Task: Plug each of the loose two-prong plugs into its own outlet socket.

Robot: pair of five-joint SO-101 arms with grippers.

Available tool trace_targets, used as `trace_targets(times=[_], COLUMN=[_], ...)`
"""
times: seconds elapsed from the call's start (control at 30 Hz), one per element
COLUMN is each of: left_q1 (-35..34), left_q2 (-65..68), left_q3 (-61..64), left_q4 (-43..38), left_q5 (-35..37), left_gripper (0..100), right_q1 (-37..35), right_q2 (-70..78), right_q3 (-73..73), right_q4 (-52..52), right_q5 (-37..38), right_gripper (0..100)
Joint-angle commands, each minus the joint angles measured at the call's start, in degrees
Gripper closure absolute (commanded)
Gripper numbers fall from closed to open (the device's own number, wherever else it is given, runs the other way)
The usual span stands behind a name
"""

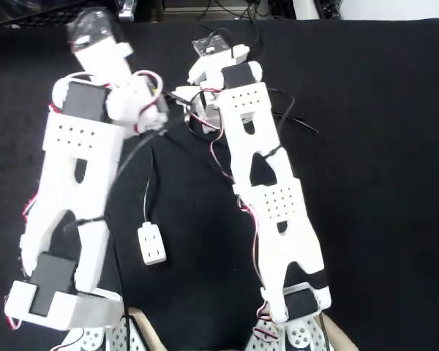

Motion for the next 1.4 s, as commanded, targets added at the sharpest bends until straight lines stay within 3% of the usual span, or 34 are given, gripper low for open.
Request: trace_targets(times=[0.0,0.2,0.3,0.4,0.53,0.77,1.1,1.37], left_q1=[-4.44,-5.05,-5.05,-5.49,-11.65,-18.86,-11.21,-12.35], left_q2=[-2.73,-2.73,-1.93,-1.49,-1.58,-1.14,4.57,14.68], left_q3=[1.63,4.09,8.48,16.48,25.10,32.31,36.88,33.19], left_q4=[-3.43,2.29,5.27,-0.09,-8.44,-14.59,-23.74,-26.37], left_q5=[0.62,0.18,-0.79,-3.78,-4.22,-4.31,-4.04,1.49], left_gripper=[97,96,89,76,64,62,63,63], right_q1=[2.37,7.21,8.44,8.53,8.53,8.53,8.53,8.35], right_q2=[-0.84,2.68,5.41,7.25,8.04,8.13,8.13,8.22], right_q3=[-0.22,-0.75,-0.75,-0.75,-0.75,-0.75,-0.31,-0.22], right_q4=[1.23,-1.85,-5.36,-6.77,-7.56,-8.44,-9.58,-9.58], right_q5=[-3.78,-6.24,-6.24,-6.24,-6.07,-5.80,-5.71,-5.71], right_gripper=[54.7,54.7,54.7,54.7,54.7,54.7,54.7,54.7])
